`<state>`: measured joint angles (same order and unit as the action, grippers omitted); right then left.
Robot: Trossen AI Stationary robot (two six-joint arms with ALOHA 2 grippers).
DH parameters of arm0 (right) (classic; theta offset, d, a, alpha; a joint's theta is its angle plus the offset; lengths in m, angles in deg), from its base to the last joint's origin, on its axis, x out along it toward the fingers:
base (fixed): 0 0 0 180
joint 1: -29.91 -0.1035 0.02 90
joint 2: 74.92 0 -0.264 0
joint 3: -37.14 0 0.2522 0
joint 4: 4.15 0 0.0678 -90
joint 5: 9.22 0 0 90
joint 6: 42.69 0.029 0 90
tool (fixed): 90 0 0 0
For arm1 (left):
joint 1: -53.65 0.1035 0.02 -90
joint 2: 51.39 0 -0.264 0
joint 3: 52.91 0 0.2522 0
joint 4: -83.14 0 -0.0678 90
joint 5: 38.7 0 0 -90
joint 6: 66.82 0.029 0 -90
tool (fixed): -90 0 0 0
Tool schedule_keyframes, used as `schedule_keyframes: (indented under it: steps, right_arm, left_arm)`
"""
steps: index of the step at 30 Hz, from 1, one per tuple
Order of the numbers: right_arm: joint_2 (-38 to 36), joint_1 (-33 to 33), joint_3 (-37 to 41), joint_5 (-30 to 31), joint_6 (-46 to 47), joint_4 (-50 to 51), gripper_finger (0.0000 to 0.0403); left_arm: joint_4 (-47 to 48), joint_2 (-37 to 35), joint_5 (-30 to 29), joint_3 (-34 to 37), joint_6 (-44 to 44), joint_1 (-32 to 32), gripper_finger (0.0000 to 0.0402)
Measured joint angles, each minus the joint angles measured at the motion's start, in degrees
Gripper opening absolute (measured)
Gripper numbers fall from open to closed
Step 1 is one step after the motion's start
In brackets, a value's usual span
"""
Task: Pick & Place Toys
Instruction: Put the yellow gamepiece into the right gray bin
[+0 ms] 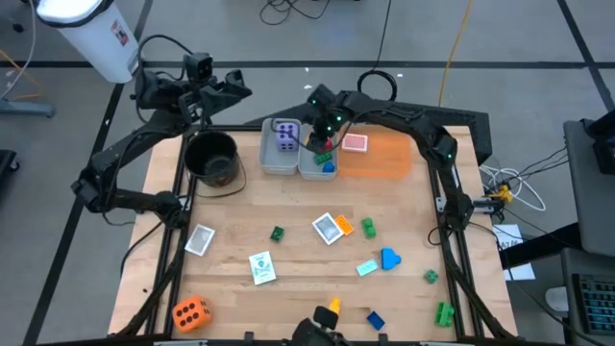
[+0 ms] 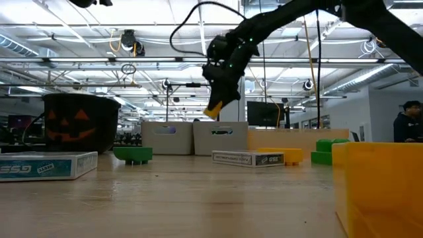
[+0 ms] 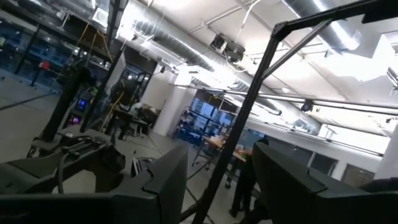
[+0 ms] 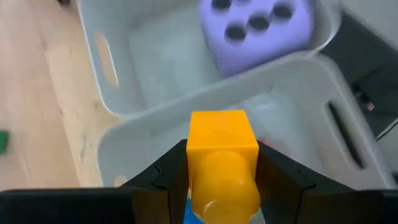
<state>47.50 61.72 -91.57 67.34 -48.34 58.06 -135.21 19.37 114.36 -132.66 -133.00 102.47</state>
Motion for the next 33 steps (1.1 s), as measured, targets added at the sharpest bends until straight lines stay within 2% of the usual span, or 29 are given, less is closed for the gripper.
schedule_keyframes:
  steps: [4,7,16,22,26,29,33]
  right_arm:
    - [1.72,-0.66,0.0,0.19,0.0,-0.22,0.0139]
    - [2.74,-1.46,0.02,2.98,-0.51,-0.18,0.0139]
    - [3.49,-2.83,0.04,4.45,-3.18,1.3,0.0139]
    - [3.46,-4.42,0.05,4.82,-6.68,8.26,0.0139]
    - [3.46,-6.08,0.07,9.21,-9.22,7.59,0.0139]
    - [3.46,-6.49,0.07,9.17,-9.14,5.76,0.0139]
    - [3.48,-6.45,0.07,8.96,-8.73,8.08,0.0139]
  left_arm:
    - [3.34,0.02,0.14,0.0,2.19,-0.37,0.0186]
    - [5.36,0.02,0.56,0.0,2.97,-0.42,0.0186]
    - [6.06,0.03,1.04,0.0,3.18,-0.42,0.0186]
    - [6.17,0.04,1.38,0.0,3.67,-0.42,0.0186]
    - [9.07,0.04,1.41,0.0,6.04,-0.51,0.0186]
    - [11.81,0.04,1.43,0.0,7.99,-0.53,0.0186]
    - [15.09,0.04,1.4,0.0,10.04,-0.53,0.0186]
